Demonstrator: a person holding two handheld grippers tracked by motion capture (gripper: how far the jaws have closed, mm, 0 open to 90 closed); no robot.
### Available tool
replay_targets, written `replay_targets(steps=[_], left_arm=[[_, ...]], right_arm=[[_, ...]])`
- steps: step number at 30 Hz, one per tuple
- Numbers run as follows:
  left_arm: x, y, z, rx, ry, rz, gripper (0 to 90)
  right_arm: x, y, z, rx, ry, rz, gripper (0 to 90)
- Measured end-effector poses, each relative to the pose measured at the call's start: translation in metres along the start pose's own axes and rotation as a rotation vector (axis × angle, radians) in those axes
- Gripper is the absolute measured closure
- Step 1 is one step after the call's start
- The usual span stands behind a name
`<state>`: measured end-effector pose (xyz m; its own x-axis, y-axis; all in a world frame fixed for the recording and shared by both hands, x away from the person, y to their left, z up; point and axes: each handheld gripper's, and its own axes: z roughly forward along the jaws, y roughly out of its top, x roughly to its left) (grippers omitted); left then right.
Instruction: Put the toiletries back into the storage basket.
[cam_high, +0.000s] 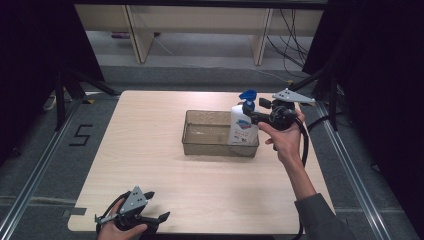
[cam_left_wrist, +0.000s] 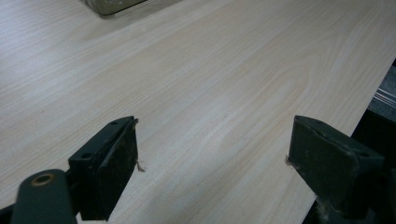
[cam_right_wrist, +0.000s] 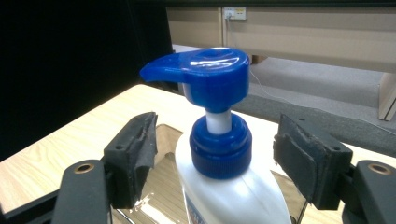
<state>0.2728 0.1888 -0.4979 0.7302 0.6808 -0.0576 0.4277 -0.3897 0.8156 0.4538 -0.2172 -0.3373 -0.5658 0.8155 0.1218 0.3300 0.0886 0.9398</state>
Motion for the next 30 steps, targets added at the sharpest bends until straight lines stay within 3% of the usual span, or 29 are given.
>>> replay_targets(steps=[4,11,12,15,19,30], left_arm=[[0.000,0.000,-0.001,0.007,-0.003,0.002,15.4],[0.000,0.000,-0.001,0.001,-0.008,-0.003,15.4],[0.000,0.000,-0.001,0.001,-0.008,-0.003,15.4],[0.000,0.000,0.000,-0.002,-0.010,-0.004,15.4],[0.000,0.001,-0.001,0.013,0.005,0.006,15.4],[0.000,0.000,0.000,-0.001,0.002,0.003,15.4]], right_arm=[[-0.003,-0.002,-0.002,-0.009,0.012,-0.013,29.7],[-0.005,-0.010,-0.011,-0.016,0.008,0.012,29.8],[-0.004,-0.010,-0.013,-0.011,0.007,0.035,29.7],[-0.005,-0.013,-0.015,-0.028,0.008,0.016,29.8],[-0.004,-0.017,-0.020,-0.036,0.009,0.028,29.7],[-0.001,-0.029,-0.032,-0.056,0.018,0.041,29.8]])
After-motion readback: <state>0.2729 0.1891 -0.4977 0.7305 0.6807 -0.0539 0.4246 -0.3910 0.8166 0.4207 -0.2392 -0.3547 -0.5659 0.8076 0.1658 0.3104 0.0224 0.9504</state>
